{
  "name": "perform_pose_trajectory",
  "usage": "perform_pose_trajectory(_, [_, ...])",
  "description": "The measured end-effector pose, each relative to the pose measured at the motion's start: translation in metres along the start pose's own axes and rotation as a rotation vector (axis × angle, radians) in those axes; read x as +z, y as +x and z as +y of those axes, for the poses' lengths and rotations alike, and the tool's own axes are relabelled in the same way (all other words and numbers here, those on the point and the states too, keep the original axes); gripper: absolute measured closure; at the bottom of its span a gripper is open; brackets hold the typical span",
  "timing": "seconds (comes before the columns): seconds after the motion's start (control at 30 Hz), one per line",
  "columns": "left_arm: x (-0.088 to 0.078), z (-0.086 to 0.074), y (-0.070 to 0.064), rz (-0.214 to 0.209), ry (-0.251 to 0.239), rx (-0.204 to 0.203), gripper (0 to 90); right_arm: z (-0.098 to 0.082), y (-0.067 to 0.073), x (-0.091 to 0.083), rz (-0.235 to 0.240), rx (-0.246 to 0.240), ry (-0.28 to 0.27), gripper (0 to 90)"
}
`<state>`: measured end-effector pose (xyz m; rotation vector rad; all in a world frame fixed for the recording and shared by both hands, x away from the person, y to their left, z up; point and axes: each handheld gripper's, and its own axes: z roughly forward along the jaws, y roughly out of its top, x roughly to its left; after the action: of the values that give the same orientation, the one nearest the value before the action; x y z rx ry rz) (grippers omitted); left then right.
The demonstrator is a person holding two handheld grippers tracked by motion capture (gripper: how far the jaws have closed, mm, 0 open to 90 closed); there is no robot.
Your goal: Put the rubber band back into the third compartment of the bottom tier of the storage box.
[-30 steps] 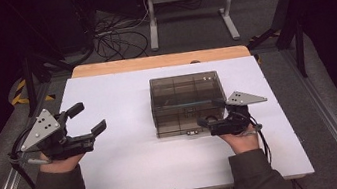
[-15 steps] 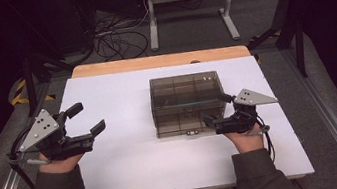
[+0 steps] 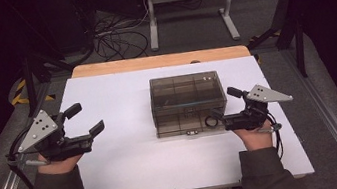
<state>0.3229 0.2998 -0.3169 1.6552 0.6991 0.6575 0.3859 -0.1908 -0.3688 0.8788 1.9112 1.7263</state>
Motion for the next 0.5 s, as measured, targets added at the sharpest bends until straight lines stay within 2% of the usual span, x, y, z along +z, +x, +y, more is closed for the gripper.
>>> perform_pose_trajectory(0.5, [0.000,0.000,-0.001,-0.005,0.002,0.001,12.0,0.010,-0.010,-0.024,-0.020,0.013,-0.057,0.0])
